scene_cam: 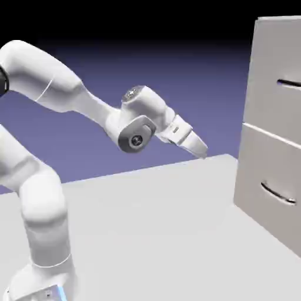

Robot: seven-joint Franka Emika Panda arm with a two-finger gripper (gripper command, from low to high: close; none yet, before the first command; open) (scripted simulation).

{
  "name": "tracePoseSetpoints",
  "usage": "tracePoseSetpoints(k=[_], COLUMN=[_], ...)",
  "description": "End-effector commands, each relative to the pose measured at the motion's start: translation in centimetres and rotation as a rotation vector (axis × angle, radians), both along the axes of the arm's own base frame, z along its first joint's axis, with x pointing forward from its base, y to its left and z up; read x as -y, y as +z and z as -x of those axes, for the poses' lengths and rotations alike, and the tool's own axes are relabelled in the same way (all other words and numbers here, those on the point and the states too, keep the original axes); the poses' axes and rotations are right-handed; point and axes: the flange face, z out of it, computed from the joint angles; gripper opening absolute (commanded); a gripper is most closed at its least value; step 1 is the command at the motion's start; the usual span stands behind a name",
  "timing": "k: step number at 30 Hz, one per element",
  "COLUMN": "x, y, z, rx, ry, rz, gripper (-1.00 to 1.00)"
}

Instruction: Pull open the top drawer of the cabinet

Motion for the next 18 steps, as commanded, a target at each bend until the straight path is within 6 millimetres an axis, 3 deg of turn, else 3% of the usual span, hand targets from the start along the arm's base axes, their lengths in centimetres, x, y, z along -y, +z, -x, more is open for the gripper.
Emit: tracePoseSetpoints(k=[1, 10, 18], x=[0.8, 6.4, 7.6], y=[1.1, 10.9, 18.1], z=[0.0, 1.9, 4.5], rx=[0.018, 0.203, 0.390], ry=[-0.048, -0.406, -0.601], rz=[-0.030, -0.314, -0.563], gripper=[0.00, 0.00, 0.00])
